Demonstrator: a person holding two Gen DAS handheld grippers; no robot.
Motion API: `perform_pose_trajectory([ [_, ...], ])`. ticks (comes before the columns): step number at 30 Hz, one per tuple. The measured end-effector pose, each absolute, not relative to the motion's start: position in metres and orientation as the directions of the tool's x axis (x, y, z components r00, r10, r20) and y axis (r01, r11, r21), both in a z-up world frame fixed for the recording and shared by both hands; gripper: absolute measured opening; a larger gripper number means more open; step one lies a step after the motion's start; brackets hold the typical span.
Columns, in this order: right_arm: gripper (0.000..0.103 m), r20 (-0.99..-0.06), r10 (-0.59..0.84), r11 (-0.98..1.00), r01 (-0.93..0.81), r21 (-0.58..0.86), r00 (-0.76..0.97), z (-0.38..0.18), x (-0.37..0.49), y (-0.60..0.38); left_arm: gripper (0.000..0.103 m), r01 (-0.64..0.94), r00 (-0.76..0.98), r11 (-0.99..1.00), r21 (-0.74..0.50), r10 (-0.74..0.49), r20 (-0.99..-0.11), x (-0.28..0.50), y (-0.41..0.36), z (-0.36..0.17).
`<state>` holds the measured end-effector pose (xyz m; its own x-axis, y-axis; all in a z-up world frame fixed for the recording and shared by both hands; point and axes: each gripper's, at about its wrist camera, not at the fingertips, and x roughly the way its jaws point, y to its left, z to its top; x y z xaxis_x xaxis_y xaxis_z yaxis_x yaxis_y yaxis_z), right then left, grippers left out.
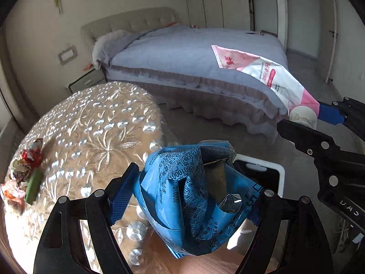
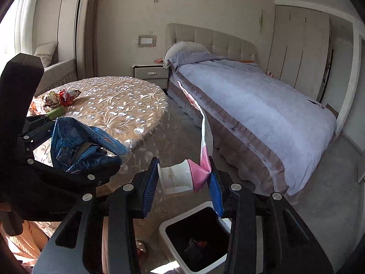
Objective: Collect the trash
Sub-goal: 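Carry the blue bag and pink tube over the bin and release both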
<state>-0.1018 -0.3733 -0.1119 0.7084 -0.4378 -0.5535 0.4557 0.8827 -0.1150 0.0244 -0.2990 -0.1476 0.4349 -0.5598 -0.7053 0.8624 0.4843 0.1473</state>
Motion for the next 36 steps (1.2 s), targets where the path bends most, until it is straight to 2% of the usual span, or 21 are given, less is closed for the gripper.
perform_pose_trajectory([
  [10,0.042,-0.678,-0.44,0.865,0.481,-0.144,0.589,-0.192,-0.128,-0.432,0.079,0.952,0.291,0.235,0.196,-0.499,-0.816,-0.012,-0.374,-0.231],
  [18,0.042,-0.793,-0.307,0.926,0.356,-0.123,0.526,-0.265,-0.135,-0.468,0.08,0.988,0.139,0.005,0.152,-0.423,-0.895,-0.016,-0.418,-0.302],
  [21,0.043,-0.826,-0.281,0.939,0.319,-0.13,0.489,-0.284,-0.139,-0.475,0.086,0.993,0.069,-0.059,0.1,-0.388,-0.919,-0.015,-0.43,-0.318],
  [22,0.056,-0.837,-0.275,0.942,0.308,-0.135,0.474,-0.29,-0.14,-0.477,0.093,0.993,0.055,-0.074,0.089,-0.376,-0.925,-0.016,-0.432,-0.322],
  [23,0.089,-0.835,-0.295,0.936,0.314,-0.156,0.464,-0.294,-0.143,-0.479,0.098,0.992,0.054,-0.085,0.092,-0.372,-0.926,-0.015,-0.434,-0.327],
  [24,0.098,-0.833,-0.305,0.935,0.314,-0.168,0.462,-0.297,-0.147,-0.48,0.098,0.99,0.062,-0.095,0.105,-0.372,-0.926,-0.016,-0.435,-0.33],
  [28,0.099,-0.852,-0.303,0.934,0.311,-0.176,0.427,-0.303,-0.151,-0.482,0.098,0.987,0.067,-0.115,0.113,-0.344,-0.937,-0.023,-0.438,-0.34],
  [36,0.099,-0.834,-0.313,0.933,0.309,-0.182,0.455,-0.29,-0.154,-0.48,0.098,0.989,0.053,-0.106,0.101,-0.382,-0.923,-0.026,-0.438,-0.323],
])
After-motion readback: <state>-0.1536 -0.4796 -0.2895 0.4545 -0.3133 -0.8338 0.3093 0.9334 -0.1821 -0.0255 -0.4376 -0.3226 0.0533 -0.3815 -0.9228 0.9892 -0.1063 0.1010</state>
